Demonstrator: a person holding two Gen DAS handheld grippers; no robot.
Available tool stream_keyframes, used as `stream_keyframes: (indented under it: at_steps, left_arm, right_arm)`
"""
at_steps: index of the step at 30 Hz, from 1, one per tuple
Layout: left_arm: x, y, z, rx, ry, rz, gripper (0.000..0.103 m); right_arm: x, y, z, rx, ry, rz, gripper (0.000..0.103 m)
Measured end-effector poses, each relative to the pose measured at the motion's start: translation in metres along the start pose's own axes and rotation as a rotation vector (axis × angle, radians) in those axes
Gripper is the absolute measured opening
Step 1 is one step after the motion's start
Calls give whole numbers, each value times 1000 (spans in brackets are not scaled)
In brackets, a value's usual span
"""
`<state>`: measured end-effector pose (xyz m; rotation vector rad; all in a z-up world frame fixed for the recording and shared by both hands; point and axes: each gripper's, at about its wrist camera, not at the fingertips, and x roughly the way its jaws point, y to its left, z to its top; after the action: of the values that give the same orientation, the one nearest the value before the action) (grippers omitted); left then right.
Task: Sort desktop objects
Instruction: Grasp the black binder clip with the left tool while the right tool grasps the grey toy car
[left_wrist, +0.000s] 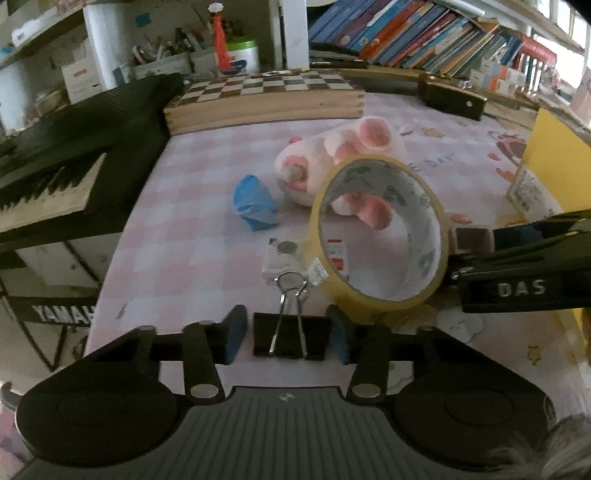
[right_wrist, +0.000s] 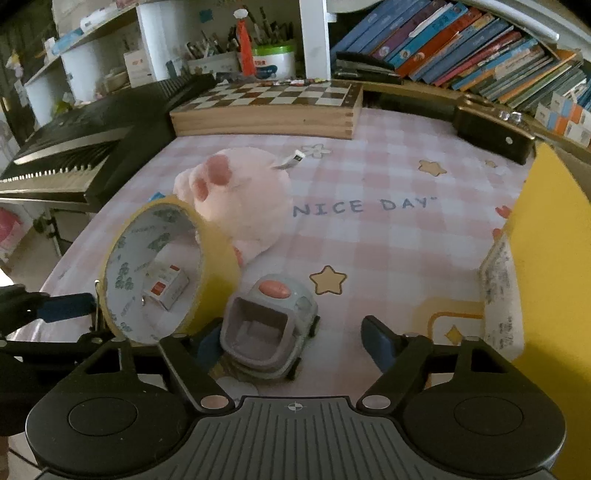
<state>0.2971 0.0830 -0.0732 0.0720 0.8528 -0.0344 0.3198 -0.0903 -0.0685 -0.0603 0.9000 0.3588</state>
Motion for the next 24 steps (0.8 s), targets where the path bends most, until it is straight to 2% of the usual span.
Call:
stream_keyframes:
  at_steps: [4, 7, 9, 15, 24]
  left_arm:
    - [-1, 0, -1, -7, -1, -11, 38]
    - [-5, 1, -1, -25, -1, -15, 38]
    - [-12, 3, -2, -47, -16, -15, 38]
    - [-38, 7, -1, -84, -64, -27, 38]
    - [-83, 4, -9, -111, -141, -53, 38]
  right_arm:
    - [3, 4, 1, -18, -3, 28, 53]
    - [2, 4, 2, -21, -9, 38, 51]
    - [-3, 2, 2, -10, -23, 52, 41]
    - [-19, -2, 0, 23, -25, 92, 40]
    - [-56, 5, -12, 8, -78, 90, 40]
